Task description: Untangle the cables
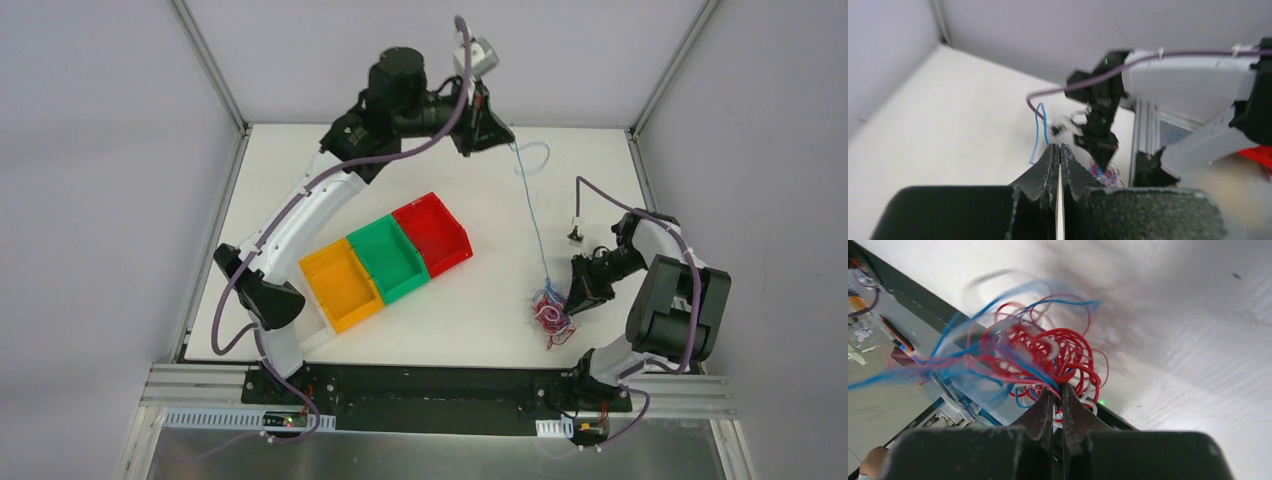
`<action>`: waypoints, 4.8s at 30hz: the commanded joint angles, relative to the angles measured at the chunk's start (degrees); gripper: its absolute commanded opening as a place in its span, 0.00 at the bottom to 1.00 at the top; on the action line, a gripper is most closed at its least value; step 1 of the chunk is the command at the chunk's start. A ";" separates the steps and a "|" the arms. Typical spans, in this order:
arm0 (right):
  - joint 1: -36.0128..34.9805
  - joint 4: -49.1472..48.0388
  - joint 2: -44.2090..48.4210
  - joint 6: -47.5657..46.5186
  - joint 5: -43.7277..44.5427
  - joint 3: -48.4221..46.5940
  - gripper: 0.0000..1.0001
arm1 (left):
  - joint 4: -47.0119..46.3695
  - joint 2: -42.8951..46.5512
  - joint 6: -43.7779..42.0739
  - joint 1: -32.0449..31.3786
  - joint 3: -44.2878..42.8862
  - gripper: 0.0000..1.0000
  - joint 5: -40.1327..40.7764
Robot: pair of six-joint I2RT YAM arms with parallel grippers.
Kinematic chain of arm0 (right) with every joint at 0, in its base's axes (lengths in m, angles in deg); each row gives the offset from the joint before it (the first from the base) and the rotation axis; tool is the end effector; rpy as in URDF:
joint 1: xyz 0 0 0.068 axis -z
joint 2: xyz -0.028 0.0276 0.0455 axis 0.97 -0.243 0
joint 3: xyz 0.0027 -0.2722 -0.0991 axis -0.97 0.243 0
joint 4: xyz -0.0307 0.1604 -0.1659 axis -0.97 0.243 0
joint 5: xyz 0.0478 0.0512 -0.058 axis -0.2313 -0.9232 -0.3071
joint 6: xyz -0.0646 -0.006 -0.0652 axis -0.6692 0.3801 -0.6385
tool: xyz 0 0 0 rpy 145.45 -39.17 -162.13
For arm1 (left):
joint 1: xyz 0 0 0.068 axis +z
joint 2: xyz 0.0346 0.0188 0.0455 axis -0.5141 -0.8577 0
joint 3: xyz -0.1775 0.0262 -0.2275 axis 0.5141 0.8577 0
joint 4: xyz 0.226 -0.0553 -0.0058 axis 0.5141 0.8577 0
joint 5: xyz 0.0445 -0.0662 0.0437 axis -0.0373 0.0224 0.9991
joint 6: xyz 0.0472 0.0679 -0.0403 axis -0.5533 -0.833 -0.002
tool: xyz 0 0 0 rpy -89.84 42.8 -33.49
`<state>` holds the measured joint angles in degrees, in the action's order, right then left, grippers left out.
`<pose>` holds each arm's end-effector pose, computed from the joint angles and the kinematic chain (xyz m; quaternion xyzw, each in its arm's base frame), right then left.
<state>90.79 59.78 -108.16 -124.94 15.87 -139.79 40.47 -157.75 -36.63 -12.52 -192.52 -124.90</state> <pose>0.2000 -0.0079 0.1893 -0.2354 0.9284 0.2801 0.0655 0.2647 -0.3202 0.5010 0.4198 0.5882 -0.4935 0.4841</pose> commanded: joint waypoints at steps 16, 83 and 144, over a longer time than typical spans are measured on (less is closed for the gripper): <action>8.13 -6.48 -7.79 -2.47 18.71 1.68 0.00 | -8.99 6.33 -4.79 8.57 -17.63 0.00 11.90; 8.09 6.32 -4.30 -1.55 4.55 -7.95 0.00 | 31.83 53.67 -34.26 34.06 68.20 0.52 37.14; -7.88 1.29 2.10 11.18 10.05 -7.15 0.00 | -6.60 14.73 -21.28 -10.15 18.10 0.00 8.50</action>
<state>78.17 64.22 -102.89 -112.28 17.66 -147.85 36.23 -150.42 -67.19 -28.57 -166.56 -115.50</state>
